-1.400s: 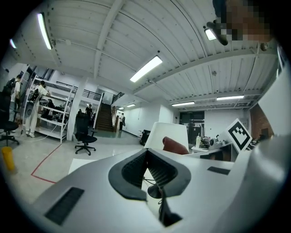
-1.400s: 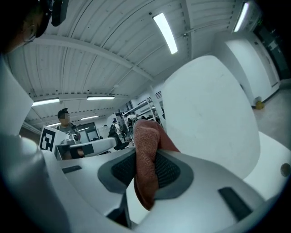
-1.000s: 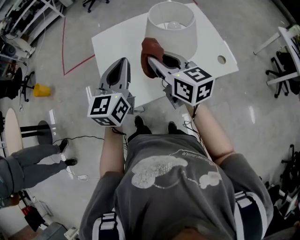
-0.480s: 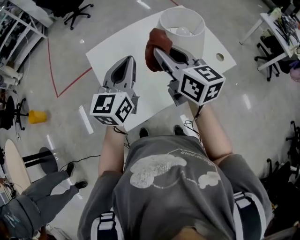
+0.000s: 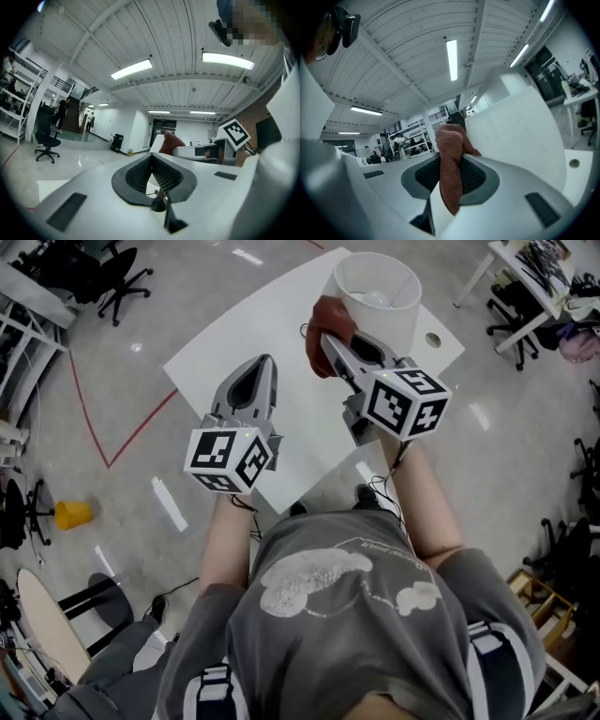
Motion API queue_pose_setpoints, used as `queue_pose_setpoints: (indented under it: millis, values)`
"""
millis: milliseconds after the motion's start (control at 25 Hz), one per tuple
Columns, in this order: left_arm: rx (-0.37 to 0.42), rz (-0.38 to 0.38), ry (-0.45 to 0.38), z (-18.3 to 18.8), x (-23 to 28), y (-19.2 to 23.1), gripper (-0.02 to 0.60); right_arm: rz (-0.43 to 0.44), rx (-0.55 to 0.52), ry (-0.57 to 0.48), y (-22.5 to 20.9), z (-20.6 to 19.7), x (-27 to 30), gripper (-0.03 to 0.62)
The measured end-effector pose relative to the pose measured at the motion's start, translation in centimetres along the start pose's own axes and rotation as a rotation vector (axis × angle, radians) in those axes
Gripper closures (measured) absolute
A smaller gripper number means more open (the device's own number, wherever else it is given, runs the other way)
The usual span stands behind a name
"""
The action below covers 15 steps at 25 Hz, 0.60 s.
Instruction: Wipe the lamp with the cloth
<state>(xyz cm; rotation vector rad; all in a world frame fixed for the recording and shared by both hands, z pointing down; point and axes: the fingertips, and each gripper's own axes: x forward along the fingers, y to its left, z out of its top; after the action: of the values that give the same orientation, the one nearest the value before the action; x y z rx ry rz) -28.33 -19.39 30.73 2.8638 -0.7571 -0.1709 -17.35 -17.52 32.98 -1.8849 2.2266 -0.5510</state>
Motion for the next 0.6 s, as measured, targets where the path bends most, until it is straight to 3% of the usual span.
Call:
queue_pose_setpoints:
  millis: [360, 600]
  values:
    - [-0.054, -0.055, 0.077, -2.2, -1.2, 1.9, 0.574, -0.132, 0.054, 0.098, -1.4, -6.4, 0.8, 0.502]
    - [-0.052, -0.056, 0.119, -3.6, -0.7, 1.6, 0.574, -0.167, 0.054, 0.15, -2.2, -9.1, 0.5, 0.502]
